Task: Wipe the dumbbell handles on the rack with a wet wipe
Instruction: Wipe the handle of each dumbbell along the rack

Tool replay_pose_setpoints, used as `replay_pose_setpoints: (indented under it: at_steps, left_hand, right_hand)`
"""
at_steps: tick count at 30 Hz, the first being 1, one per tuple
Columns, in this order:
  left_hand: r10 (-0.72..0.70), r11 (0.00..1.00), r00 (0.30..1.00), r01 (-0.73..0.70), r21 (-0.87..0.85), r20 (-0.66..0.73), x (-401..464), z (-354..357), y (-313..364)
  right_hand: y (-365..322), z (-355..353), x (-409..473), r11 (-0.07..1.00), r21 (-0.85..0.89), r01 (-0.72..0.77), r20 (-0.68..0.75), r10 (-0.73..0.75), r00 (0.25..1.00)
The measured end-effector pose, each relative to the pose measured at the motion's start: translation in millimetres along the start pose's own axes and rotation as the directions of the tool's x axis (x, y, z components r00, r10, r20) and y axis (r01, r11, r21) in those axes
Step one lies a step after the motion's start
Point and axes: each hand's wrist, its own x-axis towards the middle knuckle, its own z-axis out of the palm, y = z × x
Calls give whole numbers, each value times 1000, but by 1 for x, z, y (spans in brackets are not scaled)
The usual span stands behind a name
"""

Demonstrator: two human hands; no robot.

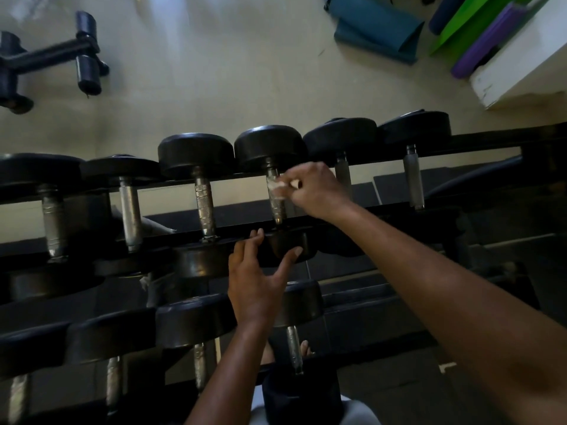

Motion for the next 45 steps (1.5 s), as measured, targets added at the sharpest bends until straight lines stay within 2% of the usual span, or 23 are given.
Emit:
replay_pose_setpoints:
  at_steps: [2, 4, 9, 12, 14, 16, 20, 26, 28, 32, 36, 39, 41, 43, 45]
  left_hand:
    - [-1, 1000, 1000, 1, 1, 5, 0, -1, 1]
    - [2, 1000, 1000, -2, -3, 1, -1, -3, 1]
    - [-1, 1000, 1000, 1, 14, 0, 0, -2, 0]
    - [3, 1000, 1000, -3, 16, 3, 0, -2, 0]
    - [8, 1000, 1000, -8, 18, -4, 0, -2, -1]
    - [14, 1000, 1000, -14, 21, -7, -1, -1, -2]
    - [17, 1000, 1000, -17, 2, -5, -2, -2, -1]
    - [-15, 994, 1000, 15, -106, 2, 0, -4, -5]
    - [-22, 990, 1000, 22, -138, 4, 1, -6, -5]
    - [-21, 989, 1000, 24, -146, 19, 0, -11, 4]
    - [-39, 996, 998, 43, -84, 49, 2, -14, 14]
    - [-71, 997, 995, 69, 33, 66, 2, -10, 26]
    - [-77, 990, 997, 75, 122, 16, -5, -1, 44]
    - [-26, 984, 999, 33, 178, -41, -13, 14, 70]
    - [19, 984, 1000, -17, 176, -13, -20, 37, 99]
  right_hand:
    - [-11, -3, 10, 959, -148, 241, -133, -261, 956]
    - [-17, -1, 22, 877, -333, 345, -95, -395, 914]
    - [-17, -2, 34, 598, -668, 443, 105, -514, 852]
    - [-16, 1, 33, 443, -756, 481, 201, -543, 815]
    - [-16, 0, 37, 408, -779, 476, 224, -528, 819]
    - [-17, 0, 37, 452, -759, 469, 237, -478, 846]
    - [-27, 2, 27, 615, -622, 485, 317, -368, 874]
    - [-35, 14, 7, 706, -534, 465, 490, -190, 851]
    - [-33, 16, 0, 750, -502, 431, 498, -156, 853]
    - [-33, 11, -6, 860, -410, 303, 436, -107, 893]
    - [-20, -1, -22, 990, -123, 65, 293, -26, 956]
    - [4, -21, -39, 993, 102, -61, 124, 48, 991]
    - [23, -37, -52, 970, 218, -112, 18, 111, 994]
    - [42, -52, -61, 945, 292, -147, -57, 171, 984]
    - [62, -67, -65, 925, 338, -173, -101, 219, 971]
